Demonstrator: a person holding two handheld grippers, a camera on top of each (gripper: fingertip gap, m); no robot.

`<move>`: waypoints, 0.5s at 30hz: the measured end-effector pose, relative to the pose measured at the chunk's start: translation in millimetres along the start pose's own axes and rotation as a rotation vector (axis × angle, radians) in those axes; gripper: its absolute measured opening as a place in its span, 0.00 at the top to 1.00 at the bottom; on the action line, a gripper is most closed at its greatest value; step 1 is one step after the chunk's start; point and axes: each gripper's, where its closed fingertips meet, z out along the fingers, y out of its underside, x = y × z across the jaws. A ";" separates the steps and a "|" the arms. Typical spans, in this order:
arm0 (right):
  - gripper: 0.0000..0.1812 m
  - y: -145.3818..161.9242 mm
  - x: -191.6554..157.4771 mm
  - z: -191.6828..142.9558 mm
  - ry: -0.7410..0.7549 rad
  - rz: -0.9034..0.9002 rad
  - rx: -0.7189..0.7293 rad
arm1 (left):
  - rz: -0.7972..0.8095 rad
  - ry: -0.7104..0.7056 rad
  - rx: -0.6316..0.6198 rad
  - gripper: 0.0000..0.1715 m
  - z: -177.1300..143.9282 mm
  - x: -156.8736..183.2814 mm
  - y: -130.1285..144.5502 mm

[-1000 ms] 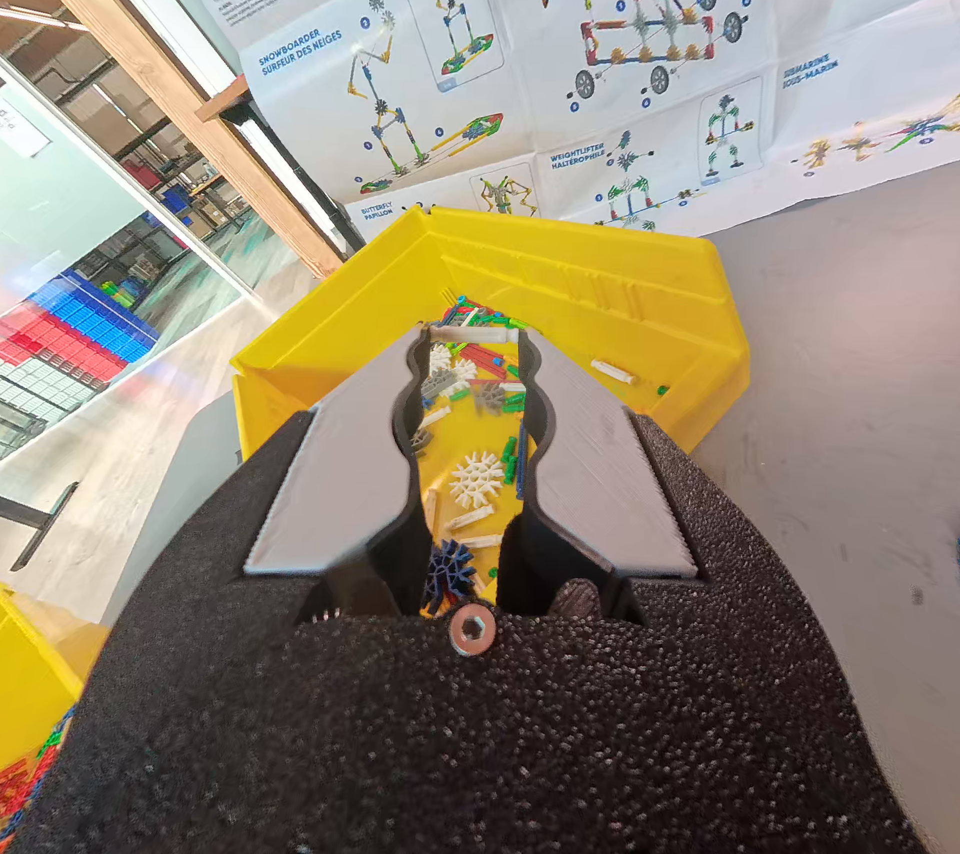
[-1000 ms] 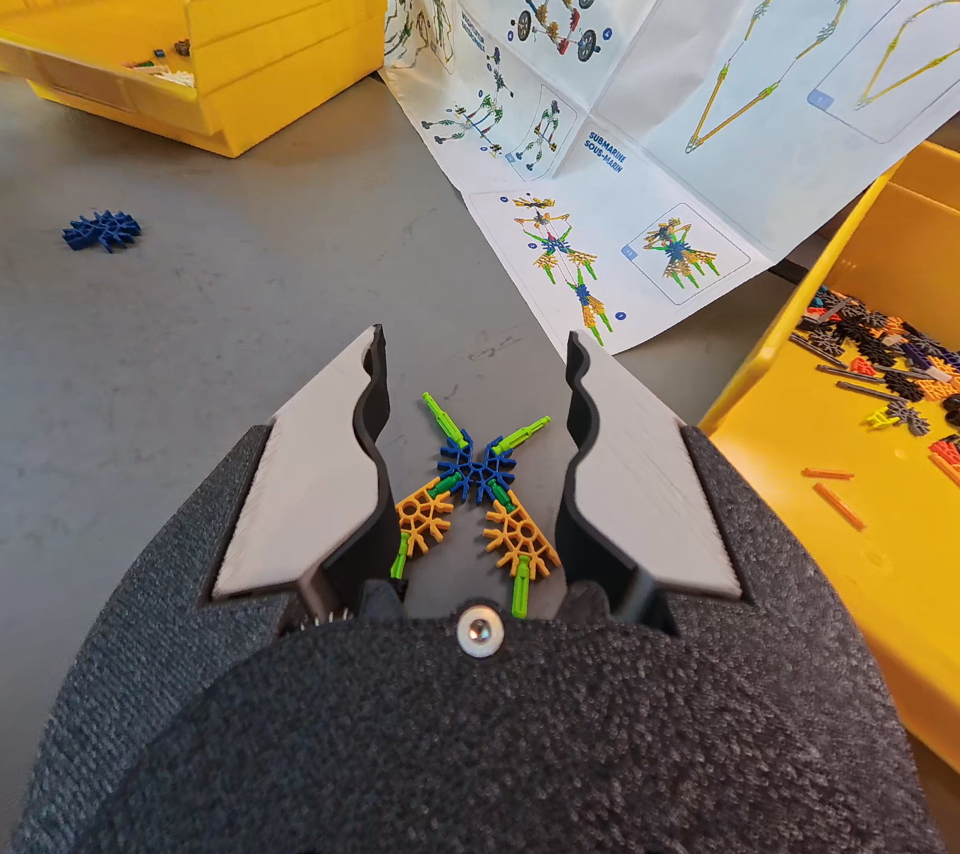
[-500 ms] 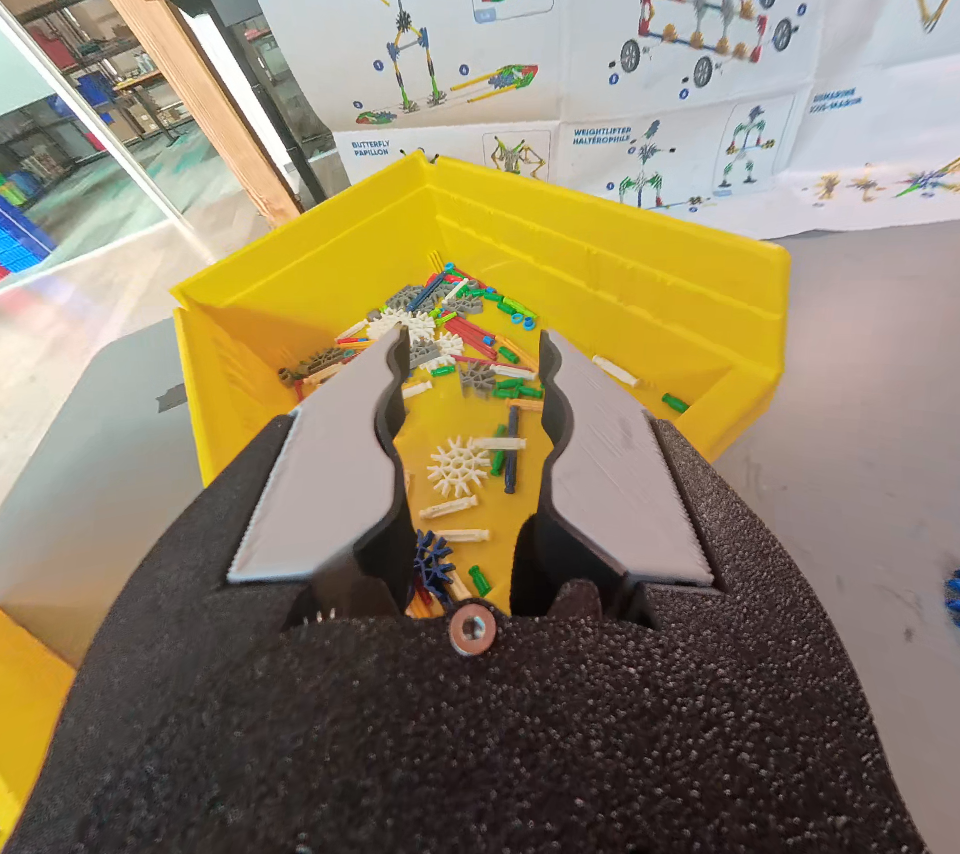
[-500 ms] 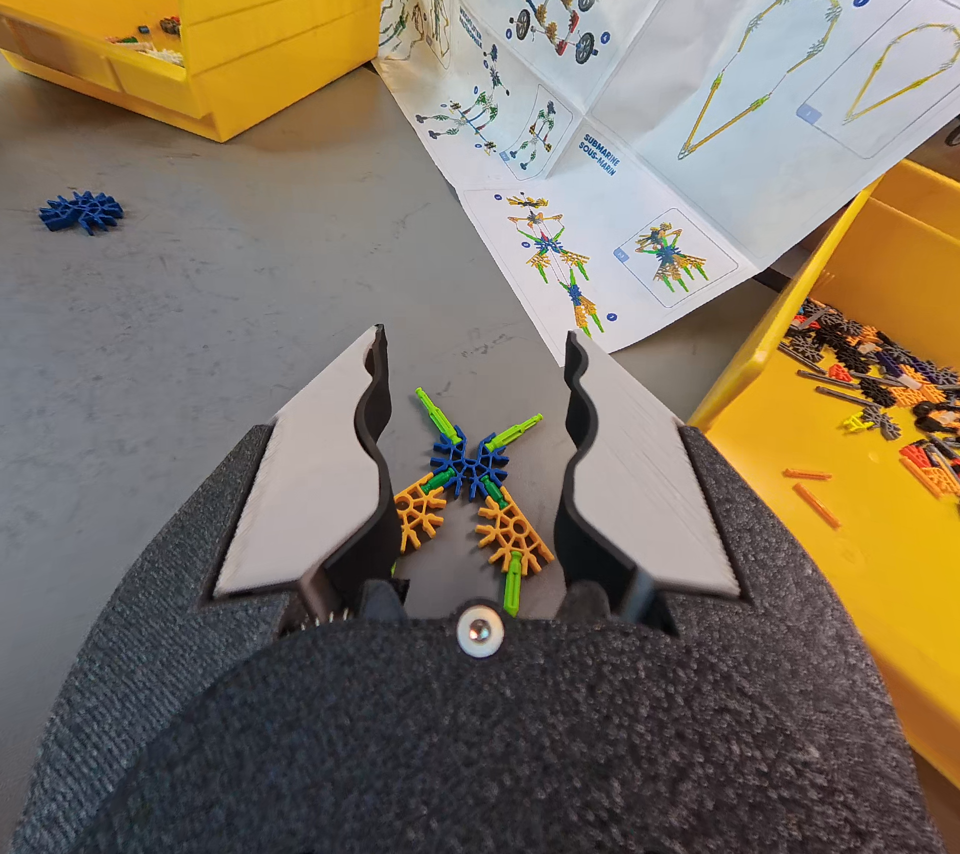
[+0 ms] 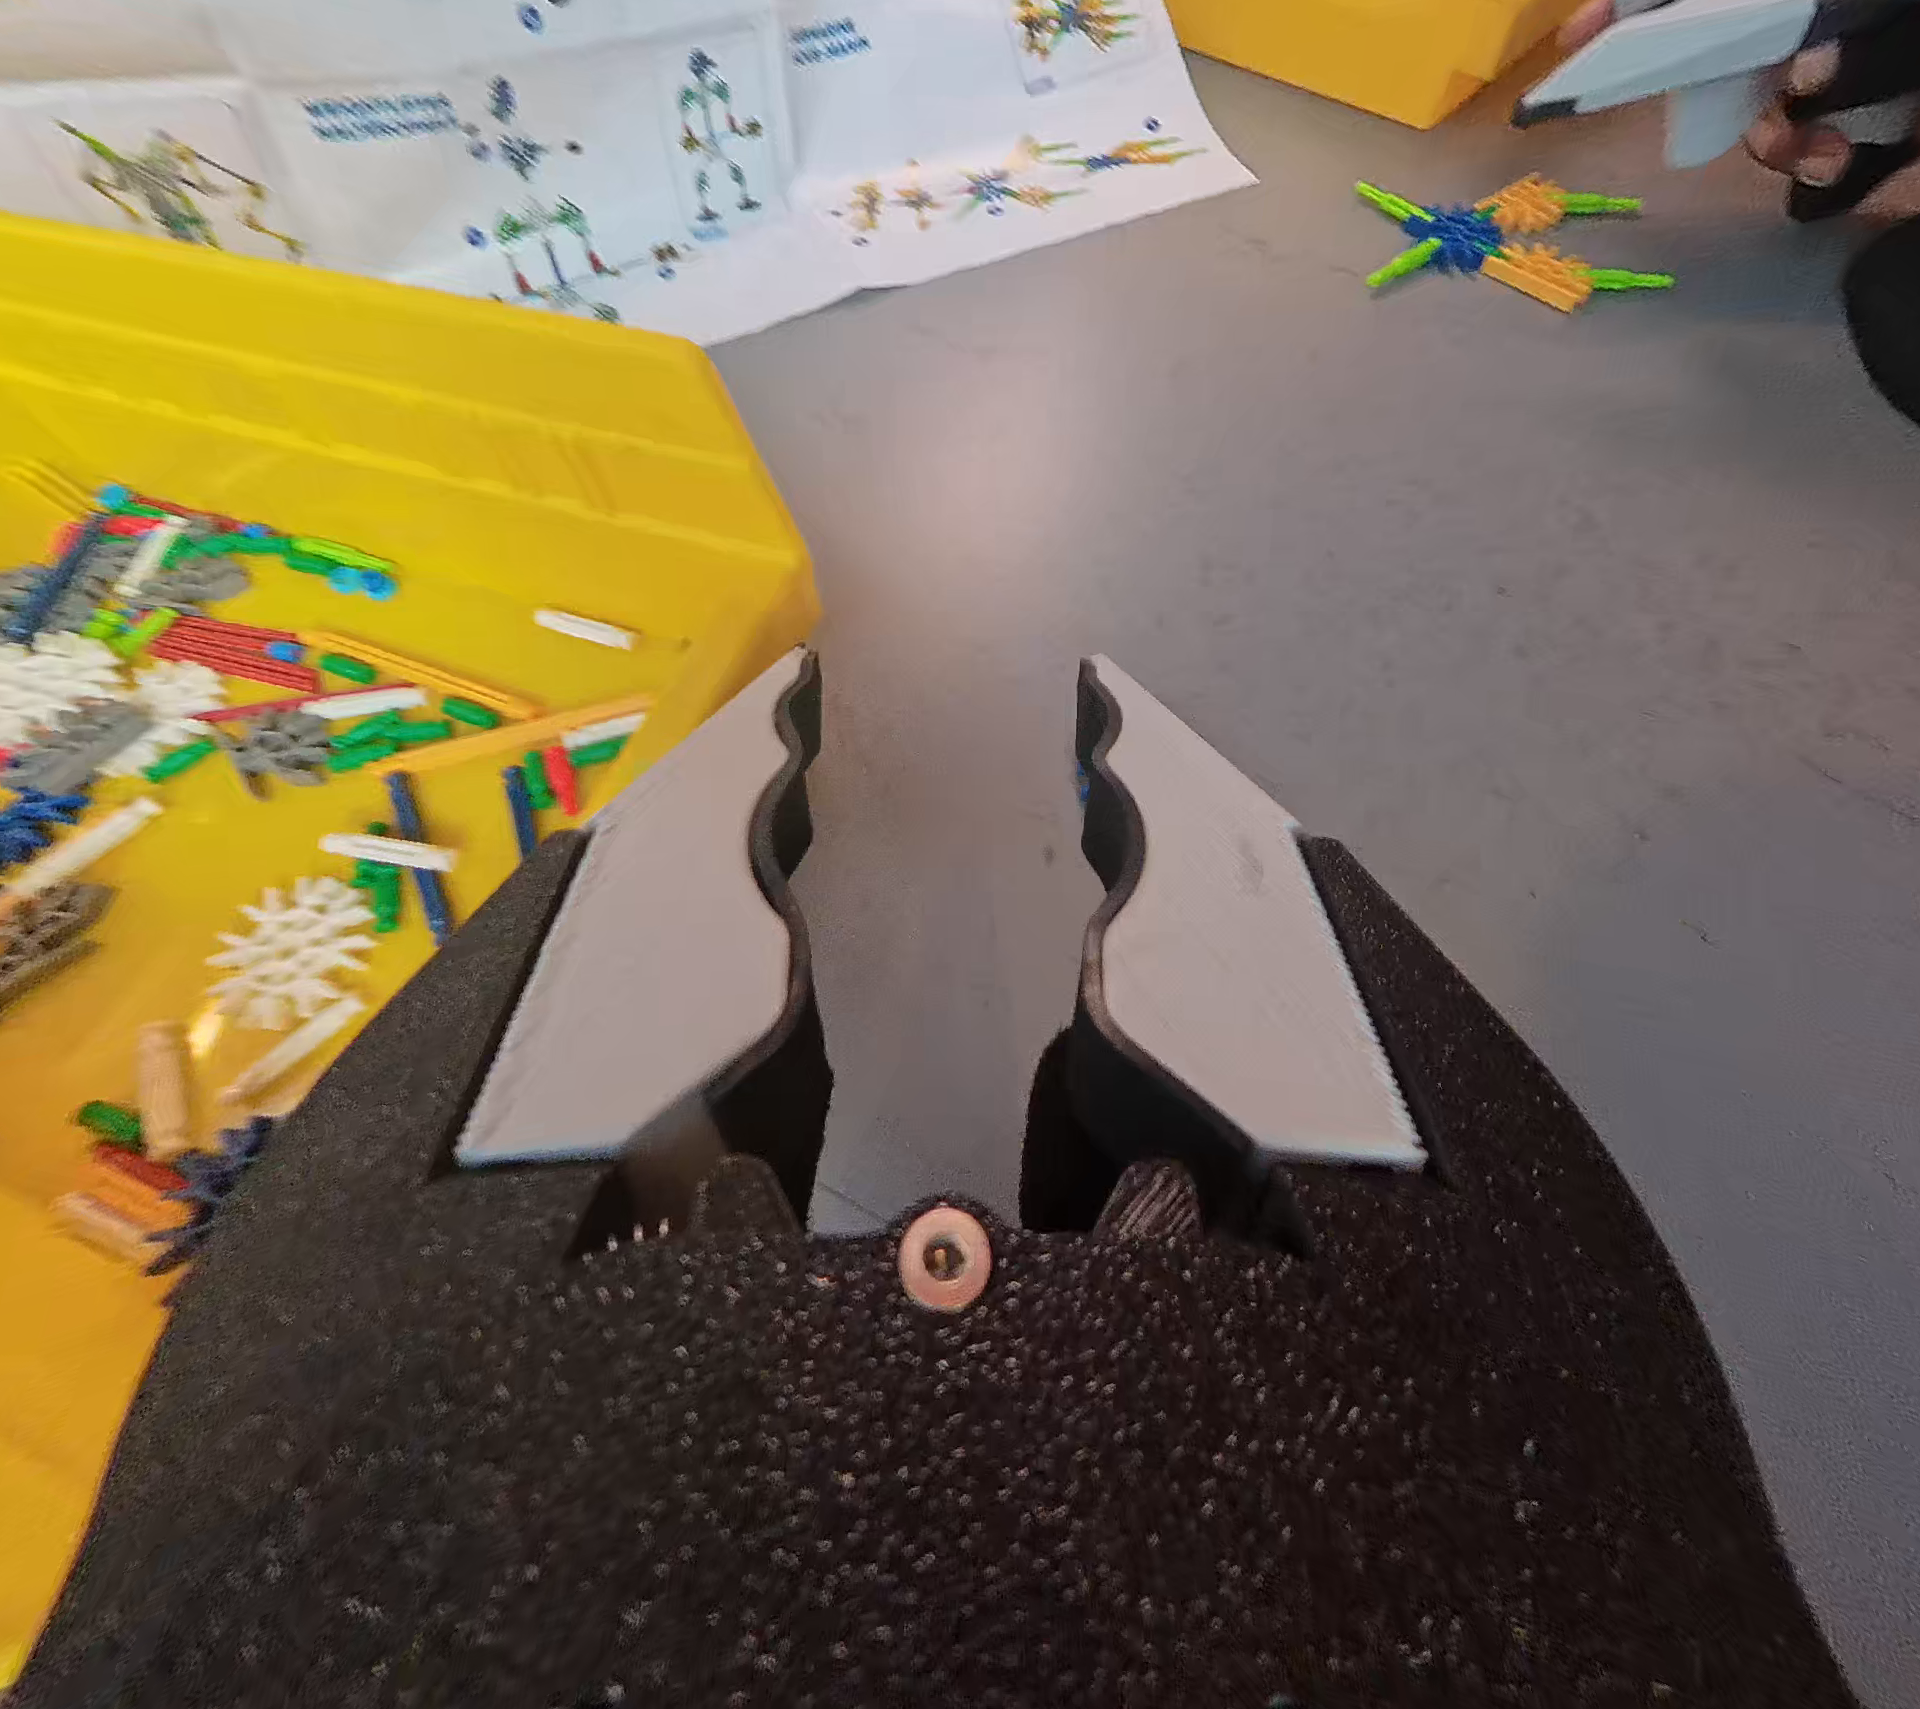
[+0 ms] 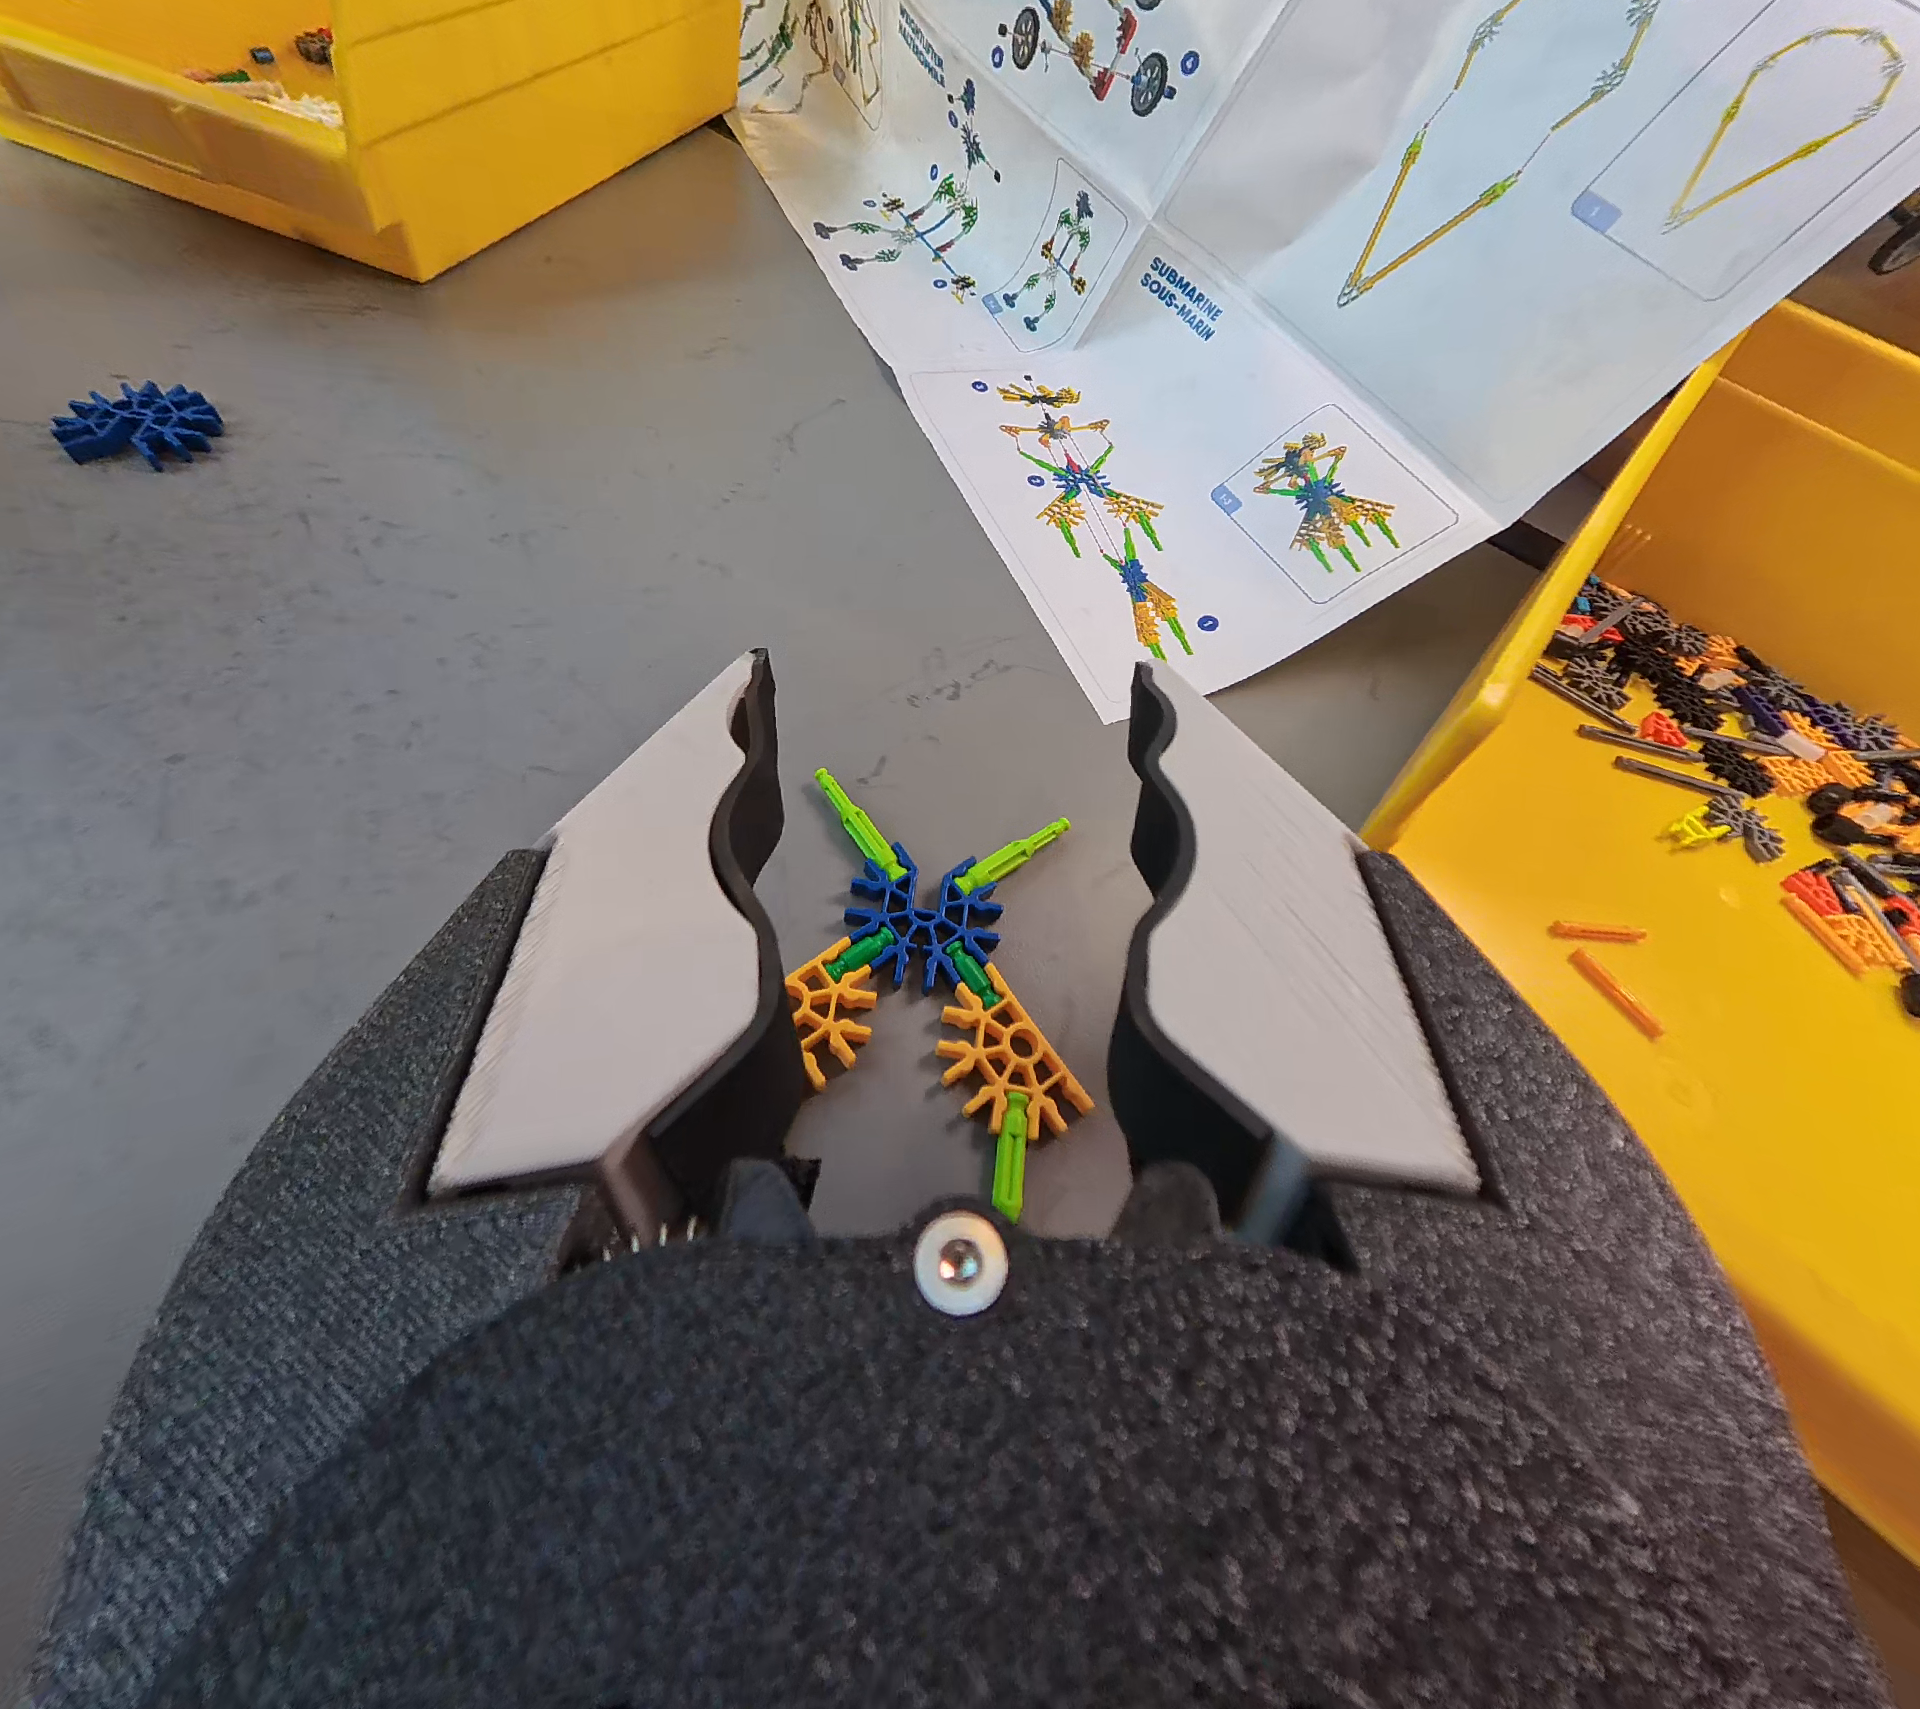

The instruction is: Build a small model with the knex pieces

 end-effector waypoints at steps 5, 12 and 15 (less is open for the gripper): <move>0.63 4.5 -2.5 4.4 -0.007 -0.011 -0.032 | -0.031 0.140 -0.126 0.58 16.2 32.9 34.1; 0.64 10.2 -9.2 9.4 -0.007 -0.069 -0.071 | 0.020 0.188 -0.233 0.62 33.7 49.2 57.0; 0.64 11.6 -10.2 10.7 -0.009 -0.080 -0.080 | 0.050 0.182 -0.247 0.75 36.1 52.3 63.1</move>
